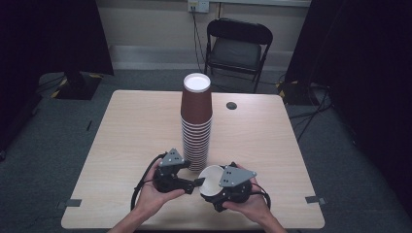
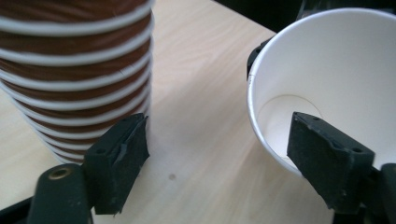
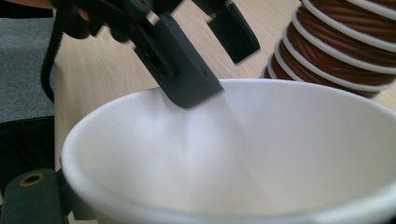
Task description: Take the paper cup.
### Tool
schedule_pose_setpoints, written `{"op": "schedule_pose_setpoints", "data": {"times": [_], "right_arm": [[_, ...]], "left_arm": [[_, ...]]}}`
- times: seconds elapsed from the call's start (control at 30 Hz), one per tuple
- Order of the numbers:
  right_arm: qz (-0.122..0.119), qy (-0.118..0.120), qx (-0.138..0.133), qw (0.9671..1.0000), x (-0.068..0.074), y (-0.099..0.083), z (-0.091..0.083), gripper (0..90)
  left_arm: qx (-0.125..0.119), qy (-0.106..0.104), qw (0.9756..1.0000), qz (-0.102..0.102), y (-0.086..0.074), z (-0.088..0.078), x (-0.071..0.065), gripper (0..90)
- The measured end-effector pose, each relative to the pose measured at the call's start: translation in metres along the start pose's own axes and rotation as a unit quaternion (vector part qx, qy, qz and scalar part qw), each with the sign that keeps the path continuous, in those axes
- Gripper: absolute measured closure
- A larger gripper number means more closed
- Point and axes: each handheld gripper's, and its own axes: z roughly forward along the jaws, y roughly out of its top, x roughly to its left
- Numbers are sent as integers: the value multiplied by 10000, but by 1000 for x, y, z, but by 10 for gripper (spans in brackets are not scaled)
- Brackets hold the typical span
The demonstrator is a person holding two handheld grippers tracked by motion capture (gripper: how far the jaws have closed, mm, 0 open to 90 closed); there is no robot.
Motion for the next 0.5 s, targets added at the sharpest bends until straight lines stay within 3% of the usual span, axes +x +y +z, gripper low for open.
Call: {"op": "schedule_pose_setpoints", "data": {"times": [0.07,0.1,0.27,0.37,0.5], "right_arm": [[133,-98,41,9999,-2,-2,-1,110],[189,-126,56,9997,-3,-3,-2,110],[378,-238,54,9990,-9,-6,-4,110],[525,-343,-16,9980,-15,-9,-7,110],[715,-476,-107,9962,-25,-12,-13,110]], "left_arm": [[-95,-7,10000,29,-1,-2,0,166],[-212,7,9997,141,-3,-4,1,164],[-263,145,9994,141,-5,-11,5,158],[-388,198,9990,36,-5,-17,11,157],[-366,490,9981,-15,-12,-24,18,156]]}}
